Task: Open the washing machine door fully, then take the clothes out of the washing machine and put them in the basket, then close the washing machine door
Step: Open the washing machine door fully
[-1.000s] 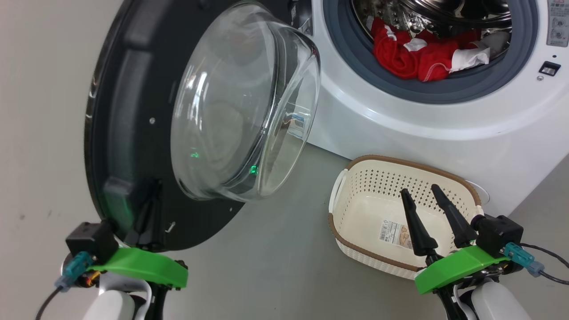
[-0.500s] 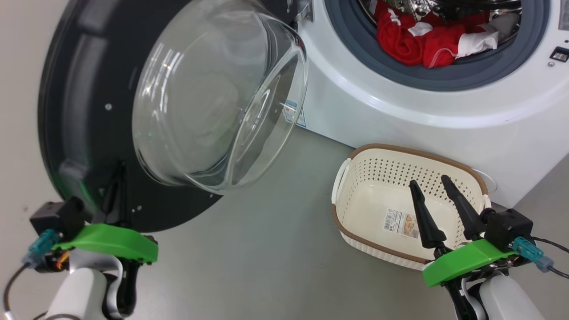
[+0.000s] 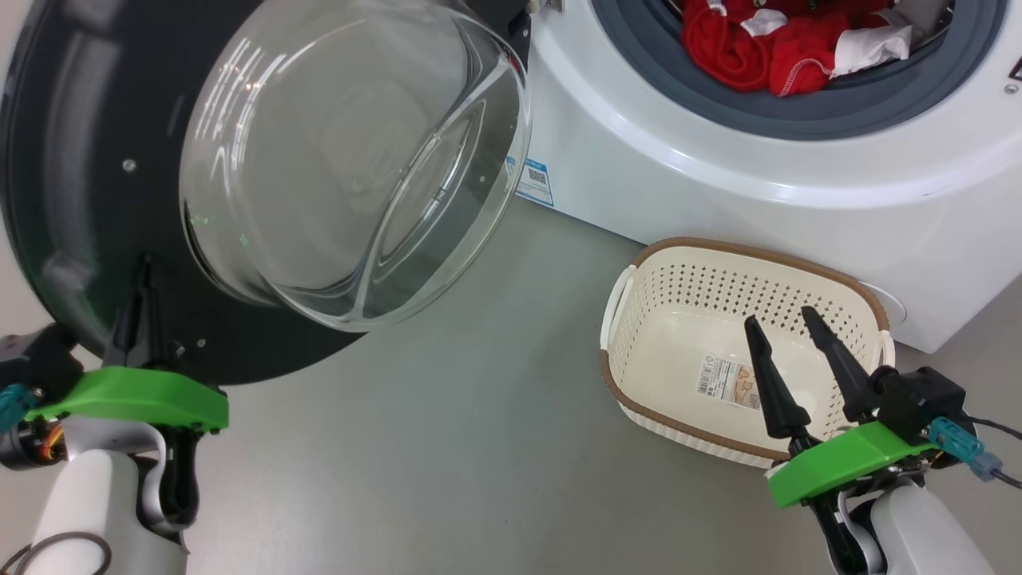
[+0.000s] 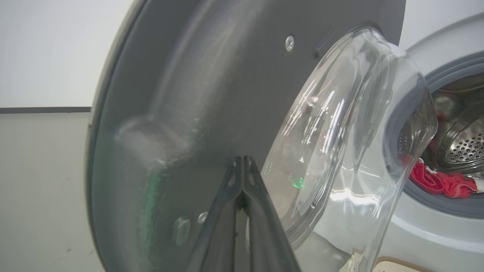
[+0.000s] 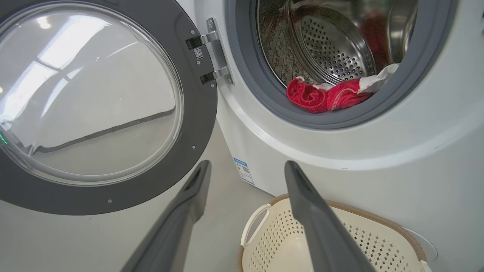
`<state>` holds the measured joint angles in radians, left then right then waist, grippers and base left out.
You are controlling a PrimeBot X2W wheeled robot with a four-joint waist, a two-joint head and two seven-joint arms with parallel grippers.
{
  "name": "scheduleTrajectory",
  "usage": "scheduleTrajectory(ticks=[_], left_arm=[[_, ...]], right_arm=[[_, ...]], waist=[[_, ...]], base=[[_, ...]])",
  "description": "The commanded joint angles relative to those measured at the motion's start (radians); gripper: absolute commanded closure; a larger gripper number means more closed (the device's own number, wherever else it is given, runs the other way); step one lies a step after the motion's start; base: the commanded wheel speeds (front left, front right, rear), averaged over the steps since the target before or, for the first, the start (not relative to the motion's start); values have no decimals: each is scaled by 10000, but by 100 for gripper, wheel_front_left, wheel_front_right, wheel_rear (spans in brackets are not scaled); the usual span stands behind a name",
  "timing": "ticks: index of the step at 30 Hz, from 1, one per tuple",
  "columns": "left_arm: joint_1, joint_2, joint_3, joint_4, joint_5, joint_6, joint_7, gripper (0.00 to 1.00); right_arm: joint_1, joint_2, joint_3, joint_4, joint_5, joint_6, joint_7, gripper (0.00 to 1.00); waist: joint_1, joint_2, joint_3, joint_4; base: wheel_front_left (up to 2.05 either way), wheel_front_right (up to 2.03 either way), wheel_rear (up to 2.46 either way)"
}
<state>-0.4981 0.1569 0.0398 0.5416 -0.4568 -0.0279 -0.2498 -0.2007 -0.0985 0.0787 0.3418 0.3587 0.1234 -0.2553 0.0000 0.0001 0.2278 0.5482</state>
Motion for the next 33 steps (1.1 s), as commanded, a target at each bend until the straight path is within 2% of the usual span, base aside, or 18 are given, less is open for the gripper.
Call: scheduleTrajectory(ticks=[1, 17, 25, 26, 27, 28, 29, 30, 33], left_arm=[[-440, 460, 575, -132, 119, -5, -119, 100], [-924, 105, 1837, 835, 1436, -566, -120, 100], [-855, -148, 2152, 496, 1879, -801, -120, 100], [-815, -184, 2139, 369, 1963, -824, -120, 96], [-758, -205, 2093, 247, 2082, -844, -120, 77], [-701, -231, 2065, 113, 2183, -859, -120, 51], [-644, -259, 2057, -55, 2272, -871, -120, 11], [-583, -295, 2056, -218, 2345, -880, -120, 0], [-391, -396, 2051, -710, 2572, -898, -120, 0]], right_arm=[[-329, -39, 262, -206, -148, 73, -65, 0], [-427, -172, 473, -113, -173, 73, -65, 0], [-401, -40, 420, -70, -188, 73, -65, 0], [-414, -24, 411, -76, -169, 73, -65, 0], [-426, -8, 392, -87, -151, 73, -65, 0], [-430, 13, 372, -98, -143, 73, -65, 0], [-427, 41, 345, -114, -141, 73, -65, 0], [-423, 66, 314, -131, -132, 73, -65, 0], [-420, 134, 238, -177, -69, 73, -65, 0]], waist=[[0, -1, 38, 1], [0, -1, 196, -155], [0, -1, 50, -130], [0, -1, 14, -136], [0, -1, -9, -146], [0, -1, -49, -166], [0, -1, -89, -190], [0, -1, -118, -213], [0, -1, -249, -323]], base=[[0, 0, 0], [0, 0, 0], [0, 0, 0], [0, 0, 0], [0, 0, 0], [0, 0, 0], [0, 0, 0], [0, 0, 0], [0, 0, 0]])
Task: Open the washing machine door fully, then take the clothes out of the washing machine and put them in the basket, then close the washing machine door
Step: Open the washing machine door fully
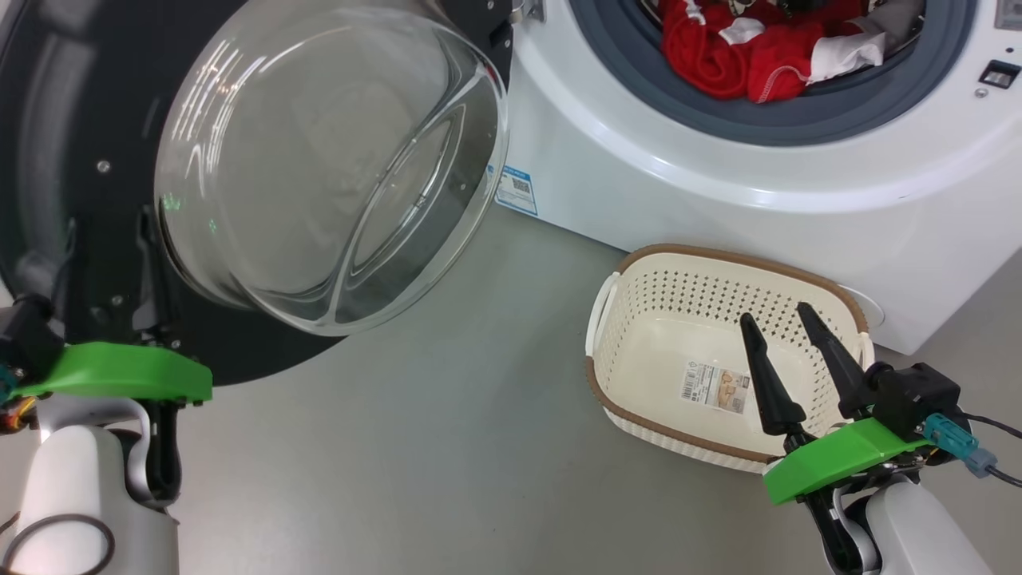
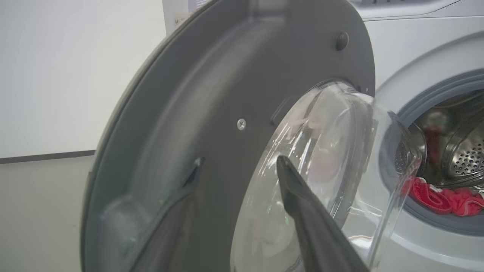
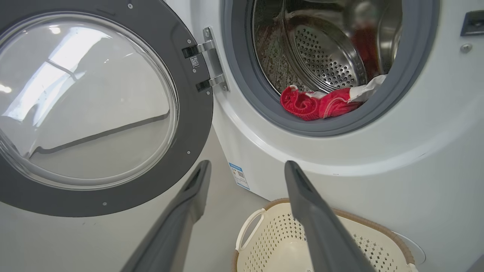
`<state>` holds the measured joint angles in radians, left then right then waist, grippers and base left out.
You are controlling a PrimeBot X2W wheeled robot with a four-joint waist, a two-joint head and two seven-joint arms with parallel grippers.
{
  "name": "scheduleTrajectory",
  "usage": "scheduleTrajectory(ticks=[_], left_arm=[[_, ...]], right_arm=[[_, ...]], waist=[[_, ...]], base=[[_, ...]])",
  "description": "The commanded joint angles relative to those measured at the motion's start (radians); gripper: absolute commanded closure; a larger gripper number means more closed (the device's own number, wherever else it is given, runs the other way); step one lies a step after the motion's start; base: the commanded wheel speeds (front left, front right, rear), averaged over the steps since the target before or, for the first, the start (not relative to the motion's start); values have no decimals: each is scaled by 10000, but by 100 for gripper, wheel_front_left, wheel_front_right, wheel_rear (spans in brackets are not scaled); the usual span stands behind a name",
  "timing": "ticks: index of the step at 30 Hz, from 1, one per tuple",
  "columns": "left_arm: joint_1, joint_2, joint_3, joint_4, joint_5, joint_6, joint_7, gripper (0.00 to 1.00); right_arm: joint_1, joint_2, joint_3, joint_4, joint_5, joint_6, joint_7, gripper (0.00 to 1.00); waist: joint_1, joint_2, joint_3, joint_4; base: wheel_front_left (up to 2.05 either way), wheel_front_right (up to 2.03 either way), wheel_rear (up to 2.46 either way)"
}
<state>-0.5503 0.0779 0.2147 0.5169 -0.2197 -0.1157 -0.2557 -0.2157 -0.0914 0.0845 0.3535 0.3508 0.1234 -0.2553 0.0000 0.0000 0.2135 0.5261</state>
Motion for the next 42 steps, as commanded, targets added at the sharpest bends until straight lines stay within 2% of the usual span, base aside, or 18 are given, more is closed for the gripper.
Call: scheduleTrajectory(ticks=[1, 9, 12, 17, 21, 25, 35, 42], left_arm=[[130, 394, 303, -463, 200, -20, -60, 0], [759, 57, 399, -2351, 608, 7, -60, 0], [1183, -48, 41, -3151, 880, -37, -61, 0], [1523, -139, -354, -3626, 750, -86, -61, 0], [1783, -130, -1053, -3817, 200, -138, -61, 0], [2101, 184, -1565, -3774, -351, -145, -61, 0], [2847, 510, -1958, -3605, -867, -148, -61, 0], [3508, 659, -1965, -3325, -996, -148, -61, 0]], right_arm=[[-270, 63, 181, -294, 10, 73, -65, 0], [-110, 255, -71, -527, 86, 73, -65, 0], [-9, 329, -303, -695, 100, 73, -65, 0], [103, 378, -631, -916, 39, 73, -65, 0], [206, 397, -811, -1061, 24, 73, -65, 0], [311, 406, -890, -1185, 81, 73, -65, 0], [525, 410, -882, -1699, 244, 73, -65, 0], [793, 410, -867, -2020, -346, 73, -65, 0]], waist=[[0, 0, -106, -102], [0, 0, -548, -604], [0, 0, -761, -956], [0, 0, -1006, -1479], [0, 0, -1211, -1939], [0, 0, -1379, -2451], [0, 0, -1621, -3675], [0, 0, -1907, -4407]], base=[[0, 0, 0], [0, 0, 0], [0, 0, 0], [0, 0, 0], [0, 0, 0], [0, 0, 0], [0, 0, 0], [0, 0, 0]])
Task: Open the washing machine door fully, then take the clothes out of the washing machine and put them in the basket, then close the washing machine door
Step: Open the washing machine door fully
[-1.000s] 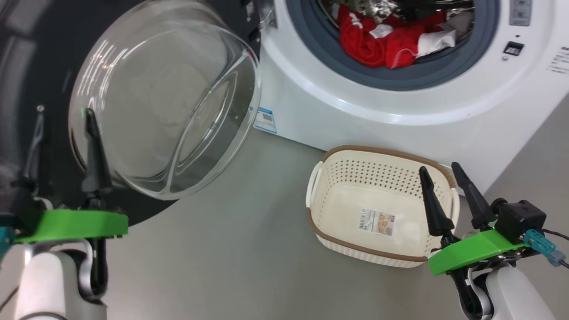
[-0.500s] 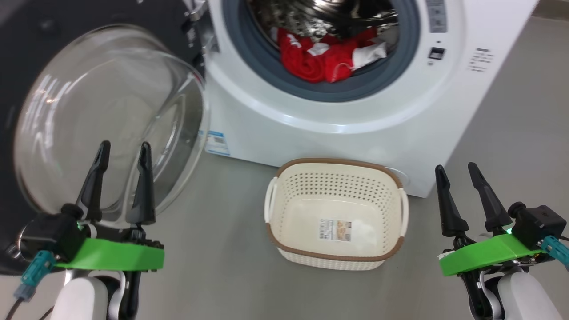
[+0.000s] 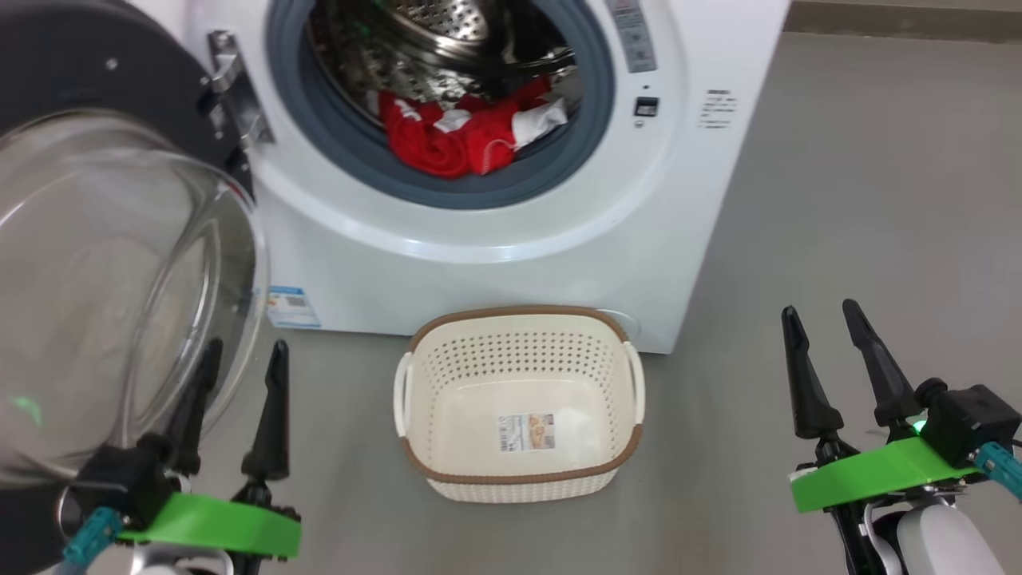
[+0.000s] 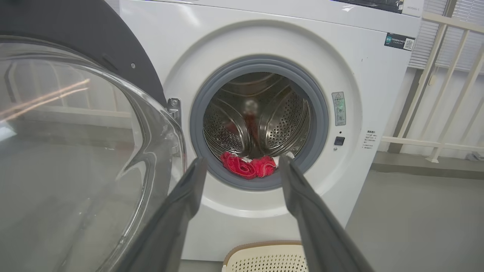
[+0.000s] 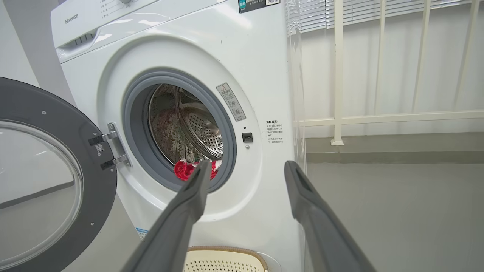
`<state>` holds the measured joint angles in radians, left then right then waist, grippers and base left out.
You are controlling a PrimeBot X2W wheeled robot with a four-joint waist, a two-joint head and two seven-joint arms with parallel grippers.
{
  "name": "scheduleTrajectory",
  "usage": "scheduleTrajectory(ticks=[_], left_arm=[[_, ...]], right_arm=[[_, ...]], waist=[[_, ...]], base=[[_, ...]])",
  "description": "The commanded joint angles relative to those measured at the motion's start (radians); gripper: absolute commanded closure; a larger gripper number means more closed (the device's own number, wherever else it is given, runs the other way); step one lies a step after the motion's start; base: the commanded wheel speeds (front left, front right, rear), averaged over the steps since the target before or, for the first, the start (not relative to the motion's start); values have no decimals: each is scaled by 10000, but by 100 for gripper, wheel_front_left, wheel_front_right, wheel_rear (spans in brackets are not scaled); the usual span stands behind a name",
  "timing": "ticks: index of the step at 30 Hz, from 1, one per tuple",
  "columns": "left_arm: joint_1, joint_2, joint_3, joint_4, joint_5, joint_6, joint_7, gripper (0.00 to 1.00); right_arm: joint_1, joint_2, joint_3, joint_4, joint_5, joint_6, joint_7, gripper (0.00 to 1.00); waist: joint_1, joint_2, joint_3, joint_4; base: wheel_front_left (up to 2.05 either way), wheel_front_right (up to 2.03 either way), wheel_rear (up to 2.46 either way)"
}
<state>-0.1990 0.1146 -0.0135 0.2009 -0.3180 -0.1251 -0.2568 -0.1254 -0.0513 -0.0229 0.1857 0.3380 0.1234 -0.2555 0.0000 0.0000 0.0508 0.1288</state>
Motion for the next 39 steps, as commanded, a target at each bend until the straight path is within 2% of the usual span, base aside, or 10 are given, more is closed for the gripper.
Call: scheduleTrajectory(ticks=[1, 10, 21, 29, 39], left_arm=[[105, 317, 305, -128, -18, -55, -49, 0], [805, 460, 254, -147, 118, -55, -49, 0], [1422, 117, 629, -238, 561, -55, -49, 0], [1466, -49, 865, -93, 707, -55, -49, 0], [1444, 17, 857, 86, 662, -55, -49, 0]], right_arm=[[-55, 10, 200, -389, -312, 73, -63, 0], [287, 10, 187, -676, -750, 73, -63, 0], [563, 10, 135, -860, -736, 73, -63, 0], [678, 10, 51, -895, -785, 73, -63, 0], [657, 10, 28, -794, -716, 73, -63, 0]], waist=[[0, 0, -346, -534], [0, 0, -639, -1232], [0, 0, -837, -2041], [0, 0, -888, -2291], [0, 0, -849, -2325]], base=[[0, 0, 0], [0, 0, 0], [0, 0, 0], [0, 0, 0], [0, 0, 0]])
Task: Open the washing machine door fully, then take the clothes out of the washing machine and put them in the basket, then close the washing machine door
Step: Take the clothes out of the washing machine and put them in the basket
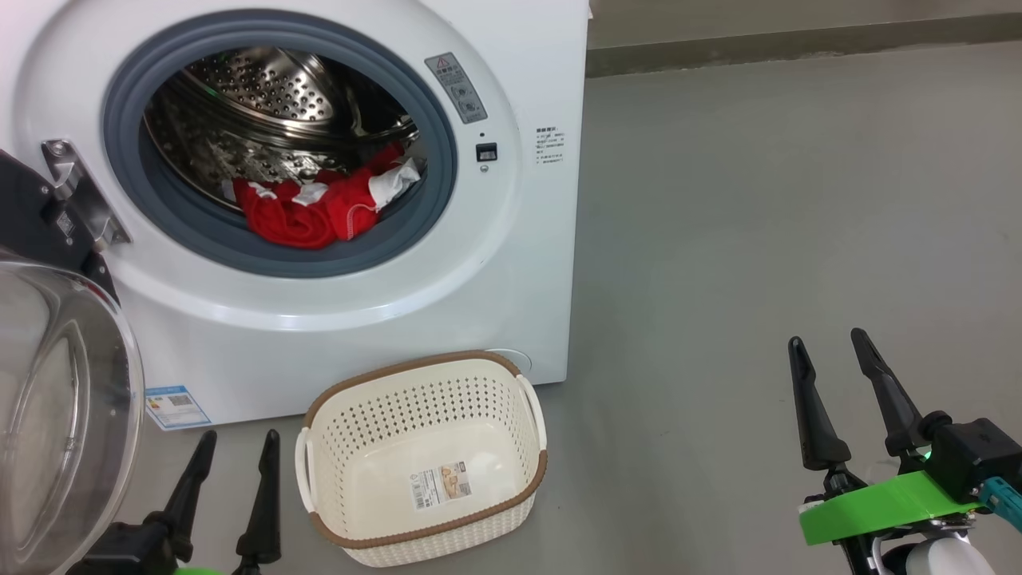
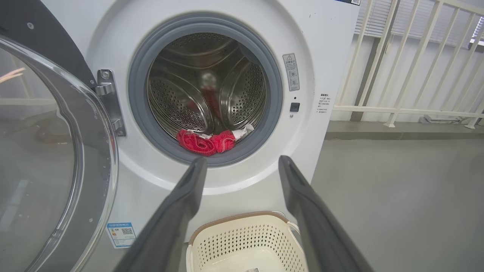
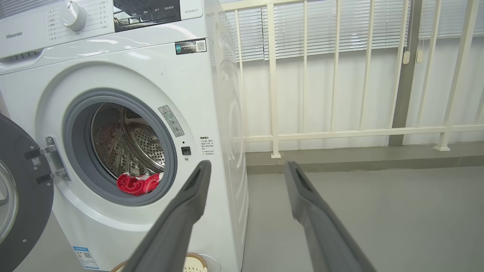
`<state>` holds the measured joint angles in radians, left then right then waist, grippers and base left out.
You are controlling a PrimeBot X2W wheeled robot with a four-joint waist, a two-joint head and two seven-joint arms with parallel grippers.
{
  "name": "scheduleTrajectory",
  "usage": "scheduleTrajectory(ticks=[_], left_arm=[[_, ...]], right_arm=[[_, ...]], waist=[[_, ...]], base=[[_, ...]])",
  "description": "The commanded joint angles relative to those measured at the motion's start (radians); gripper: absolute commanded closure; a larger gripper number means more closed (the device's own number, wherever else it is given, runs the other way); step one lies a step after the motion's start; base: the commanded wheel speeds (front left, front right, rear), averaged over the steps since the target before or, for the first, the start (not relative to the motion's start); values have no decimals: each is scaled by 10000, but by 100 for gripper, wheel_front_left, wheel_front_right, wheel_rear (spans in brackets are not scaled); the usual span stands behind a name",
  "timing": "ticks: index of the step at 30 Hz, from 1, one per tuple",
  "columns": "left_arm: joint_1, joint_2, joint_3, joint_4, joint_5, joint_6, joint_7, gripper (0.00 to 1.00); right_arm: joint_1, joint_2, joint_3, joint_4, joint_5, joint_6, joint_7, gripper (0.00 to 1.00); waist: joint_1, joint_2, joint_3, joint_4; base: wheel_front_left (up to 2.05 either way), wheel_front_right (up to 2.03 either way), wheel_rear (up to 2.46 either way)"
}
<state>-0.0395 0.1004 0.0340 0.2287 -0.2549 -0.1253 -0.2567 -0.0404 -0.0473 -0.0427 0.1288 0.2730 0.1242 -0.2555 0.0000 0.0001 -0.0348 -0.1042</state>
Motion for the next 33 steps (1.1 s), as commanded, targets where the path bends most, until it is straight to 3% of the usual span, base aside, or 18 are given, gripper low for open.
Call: scheduleTrajectory(ticks=[1, 9, 21, 33], left_arm=[[-158, 160, 409, -175, 44, -53, -51, 0], [-206, 61, 358, -162, -396, -53, -51, 0], [-333, 235, 476, 38, 95, -46, -51, 0], [-515, 44, 620, 93, 291, -51, -51, 0]], right_arm=[[-198, -30, 231, -219, -61, 65, -63, 0], [-230, -30, 298, -184, -79, 65, -63, 0], [-306, -30, 334, -71, -7, 65, -63, 0], [-352, -30, 358, 7, 91, 65, -63, 0]], waist=[[0, -1, 13, 7], [0, -1, 40, 46], [0, -1, 104, 57], [0, -1, 159, 38]], base=[[0, 0, 0], [0, 0, 0], [4, -4, 0], [131, -131, 0]])
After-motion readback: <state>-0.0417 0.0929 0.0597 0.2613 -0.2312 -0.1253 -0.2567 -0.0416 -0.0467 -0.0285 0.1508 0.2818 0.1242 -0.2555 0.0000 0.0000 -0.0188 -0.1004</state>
